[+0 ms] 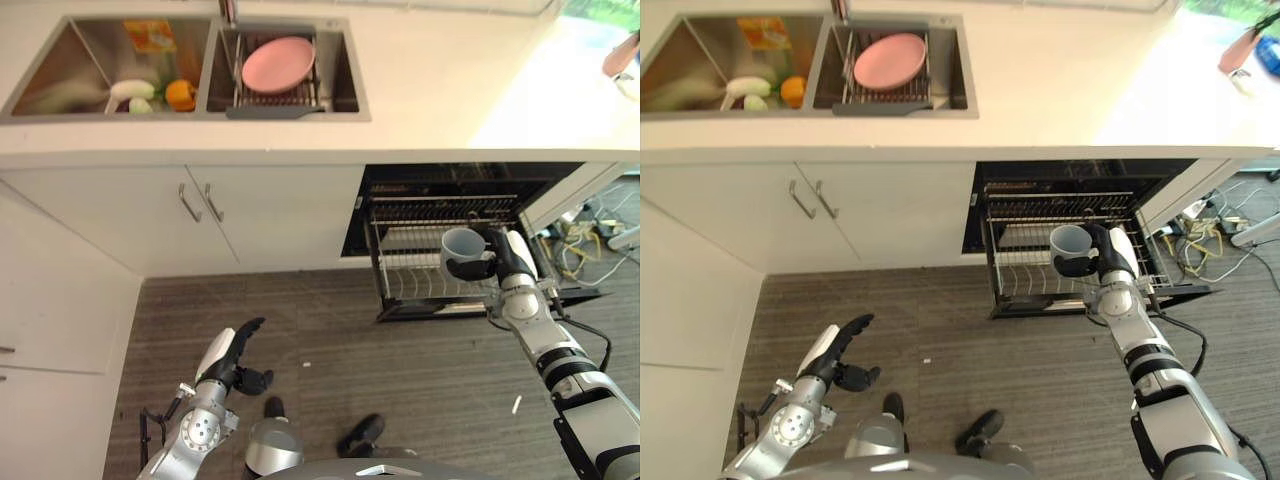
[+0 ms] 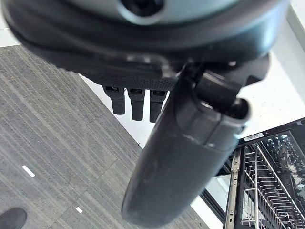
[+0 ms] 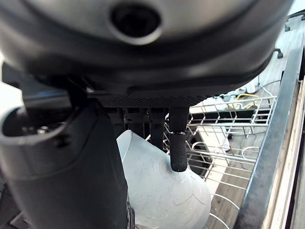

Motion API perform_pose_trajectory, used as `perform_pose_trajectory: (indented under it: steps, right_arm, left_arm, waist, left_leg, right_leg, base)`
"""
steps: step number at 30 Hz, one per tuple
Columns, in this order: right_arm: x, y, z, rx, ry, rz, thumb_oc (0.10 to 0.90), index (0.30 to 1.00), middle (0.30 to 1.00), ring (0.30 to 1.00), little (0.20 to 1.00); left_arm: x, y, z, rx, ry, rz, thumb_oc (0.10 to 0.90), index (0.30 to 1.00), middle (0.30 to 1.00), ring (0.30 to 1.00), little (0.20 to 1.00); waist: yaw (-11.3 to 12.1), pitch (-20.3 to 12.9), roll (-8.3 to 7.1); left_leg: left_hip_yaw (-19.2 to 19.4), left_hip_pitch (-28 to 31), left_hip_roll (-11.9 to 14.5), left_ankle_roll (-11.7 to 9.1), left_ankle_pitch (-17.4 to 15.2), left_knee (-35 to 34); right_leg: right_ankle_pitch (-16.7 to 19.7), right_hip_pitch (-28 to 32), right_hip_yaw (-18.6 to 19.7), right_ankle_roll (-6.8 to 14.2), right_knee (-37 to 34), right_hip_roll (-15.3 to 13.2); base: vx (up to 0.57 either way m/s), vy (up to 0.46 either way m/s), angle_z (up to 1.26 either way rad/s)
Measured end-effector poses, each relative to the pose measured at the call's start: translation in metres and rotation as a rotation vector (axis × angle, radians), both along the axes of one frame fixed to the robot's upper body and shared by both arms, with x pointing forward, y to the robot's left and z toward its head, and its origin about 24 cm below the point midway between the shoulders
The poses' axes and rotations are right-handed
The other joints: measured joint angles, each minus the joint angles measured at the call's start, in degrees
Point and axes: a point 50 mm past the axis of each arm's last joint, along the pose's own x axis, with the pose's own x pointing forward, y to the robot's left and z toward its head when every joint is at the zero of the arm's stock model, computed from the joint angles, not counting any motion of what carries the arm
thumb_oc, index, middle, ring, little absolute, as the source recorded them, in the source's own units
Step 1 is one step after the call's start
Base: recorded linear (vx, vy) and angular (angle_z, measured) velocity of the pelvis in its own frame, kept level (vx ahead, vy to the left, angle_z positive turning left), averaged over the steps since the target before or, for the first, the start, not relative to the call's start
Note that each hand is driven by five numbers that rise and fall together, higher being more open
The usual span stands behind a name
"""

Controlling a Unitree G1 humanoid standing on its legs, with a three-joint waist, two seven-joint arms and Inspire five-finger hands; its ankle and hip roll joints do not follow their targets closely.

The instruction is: Place the dishes in the dishwasher.

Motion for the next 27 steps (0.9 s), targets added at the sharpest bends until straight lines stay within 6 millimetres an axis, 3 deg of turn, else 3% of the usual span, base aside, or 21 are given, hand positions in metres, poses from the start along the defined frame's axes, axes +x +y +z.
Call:
perform_pose_trajectory:
  steps: [10,11,21,25,27]
  right_arm:
    - [-0.006,-0.012,-0.017,0.051,0.092,-0.082,0.400,0.300,0.300,0.300,0.300]
    - [-0.007,-0.010,-0.022,0.066,0.113,-0.074,0.800,0.900,0.900,0.900,0.900]
    - [0.003,0.011,-0.023,0.131,0.101,-0.026,0.800,0.900,0.900,0.900,0.900]
    - [0.015,0.017,-0.008,0.134,0.053,0.003,0.800,0.900,0.900,0.900,0.900]
    - [0.019,0.023,-0.003,0.137,0.034,0.030,0.800,0.900,0.900,0.900,0.900]
  left_arm:
    - [0.014,-0.002,0.011,-0.010,-0.055,-0.035,0.800,0.900,0.900,0.900,0.900]
    - [0.017,0.002,0.016,-0.008,-0.080,-0.020,0.800,0.900,0.900,0.900,0.900]
    - [0.020,0.016,0.021,0.045,-0.085,-0.010,0.800,0.900,0.900,0.900,0.900]
    - [0.016,0.021,0.010,0.054,-0.023,0.004,0.800,0.900,0.900,0.900,0.900]
    - [0.010,0.027,0.001,0.066,0.033,0.029,0.800,0.900,0.900,0.900,0.900]
  waist:
    - [1.57,4.11,0.26]
    - [2.00,4.48,-0.29]
    - [2.04,4.58,-2.92]
    - [1.28,3.37,-4.25]
    - [-0.19,2.22,-5.18]
  left_leg:
    - [-3.82,-3.46,0.21,-0.15,0.35,1.05]
    - [-3.81,-4.33,0.42,-0.15,0.35,1.84]
    - [-3.34,-3.47,0.76,-0.14,0.35,2.25]
    - [-1.27,-2.00,0.72,-0.13,0.35,1.81]
    - [-0.24,-1.59,0.69,-0.13,0.35,1.83]
  right_leg:
    - [0.00,-0.09,-3.59,0.00,-0.35,0.03]
    - [0.00,-0.02,-3.74,0.00,-0.36,0.09]
    - [0.00,1.56,-3.43,0.00,-0.53,0.34]
    - [0.00,1.73,-1.48,0.02,-0.74,0.32]
    - [0.00,1.60,-0.45,0.03,-1.06,0.35]
  base:
    - [-0.02,-0.029,0.28]
    - [0.00,-0.034,0.32]
    - [0.01,0.009,0.06]
    - [0.02,0.050,-0.24]
    - [0.00,0.061,-0.24]
